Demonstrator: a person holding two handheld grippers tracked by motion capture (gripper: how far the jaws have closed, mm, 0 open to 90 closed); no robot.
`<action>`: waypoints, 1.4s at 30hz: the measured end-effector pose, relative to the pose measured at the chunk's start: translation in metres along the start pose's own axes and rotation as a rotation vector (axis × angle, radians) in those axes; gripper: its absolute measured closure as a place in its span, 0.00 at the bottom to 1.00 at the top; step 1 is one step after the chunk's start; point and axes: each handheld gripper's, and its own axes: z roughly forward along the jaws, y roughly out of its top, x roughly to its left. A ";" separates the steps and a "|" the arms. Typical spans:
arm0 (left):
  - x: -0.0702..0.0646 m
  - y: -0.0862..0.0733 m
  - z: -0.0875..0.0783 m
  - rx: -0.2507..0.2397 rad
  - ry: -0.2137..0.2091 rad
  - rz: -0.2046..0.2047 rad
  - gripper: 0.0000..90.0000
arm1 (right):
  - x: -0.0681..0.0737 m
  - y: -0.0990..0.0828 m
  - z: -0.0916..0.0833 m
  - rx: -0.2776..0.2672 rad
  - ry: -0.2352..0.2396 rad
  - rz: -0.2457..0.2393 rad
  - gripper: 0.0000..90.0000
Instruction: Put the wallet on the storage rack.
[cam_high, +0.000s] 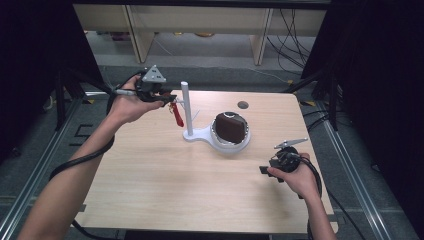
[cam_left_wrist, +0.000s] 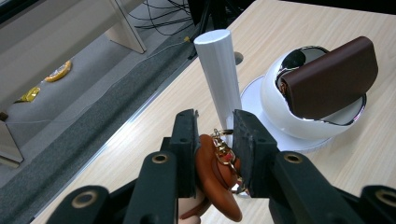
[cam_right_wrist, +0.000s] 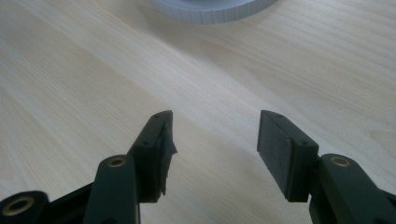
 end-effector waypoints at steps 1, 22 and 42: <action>0.000 0.000 0.000 0.002 -0.002 -0.002 0.78 | 0.000 0.000 0.000 0.001 0.000 0.000 0.52; 0.013 -0.001 0.001 -0.101 0.038 -0.120 0.61 | -0.002 -0.003 0.002 -0.005 -0.002 -0.010 0.52; 0.009 -0.054 -0.048 -0.235 0.124 -0.170 0.50 | -0.003 -0.007 -0.003 -0.019 -0.012 0.026 0.51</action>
